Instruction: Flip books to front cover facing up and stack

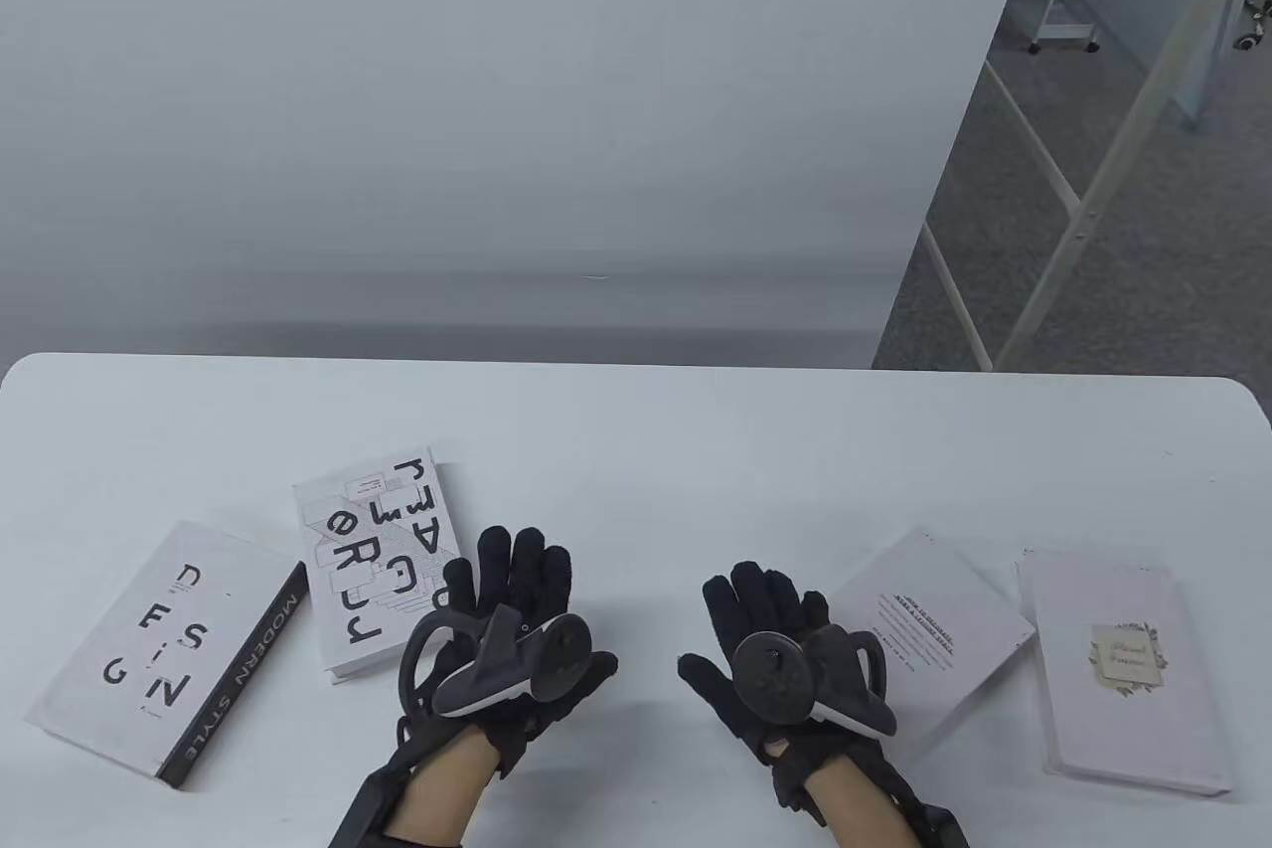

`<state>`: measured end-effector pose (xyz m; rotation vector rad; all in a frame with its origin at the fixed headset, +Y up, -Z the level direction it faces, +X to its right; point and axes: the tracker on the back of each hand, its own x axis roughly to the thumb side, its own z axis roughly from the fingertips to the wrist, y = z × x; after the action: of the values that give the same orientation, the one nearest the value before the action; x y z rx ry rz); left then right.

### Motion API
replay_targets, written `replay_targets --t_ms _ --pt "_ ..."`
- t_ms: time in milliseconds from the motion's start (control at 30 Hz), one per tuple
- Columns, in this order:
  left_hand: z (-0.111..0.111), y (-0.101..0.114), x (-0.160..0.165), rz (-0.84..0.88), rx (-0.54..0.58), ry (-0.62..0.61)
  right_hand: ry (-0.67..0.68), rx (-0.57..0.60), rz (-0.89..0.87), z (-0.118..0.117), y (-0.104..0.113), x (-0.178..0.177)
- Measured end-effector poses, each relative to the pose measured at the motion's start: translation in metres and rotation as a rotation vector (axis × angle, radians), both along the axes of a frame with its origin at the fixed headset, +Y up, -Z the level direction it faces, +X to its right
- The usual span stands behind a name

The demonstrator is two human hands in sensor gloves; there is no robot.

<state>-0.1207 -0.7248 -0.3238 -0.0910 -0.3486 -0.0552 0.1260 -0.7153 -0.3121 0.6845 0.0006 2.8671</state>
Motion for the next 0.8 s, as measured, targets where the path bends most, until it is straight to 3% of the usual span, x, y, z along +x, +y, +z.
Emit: replay_targets --t_ms 500,800 --pt "0.004 0.013 -0.002 0.05 0.047 -0.006 -0.048 0.0 0.064 -0.003 0.001 0.008" --pt "0.004 0.018 -0.007 0.081 0.041 0.009 -0.204 -0.003 0.042 -0.011 0.015 0.056"
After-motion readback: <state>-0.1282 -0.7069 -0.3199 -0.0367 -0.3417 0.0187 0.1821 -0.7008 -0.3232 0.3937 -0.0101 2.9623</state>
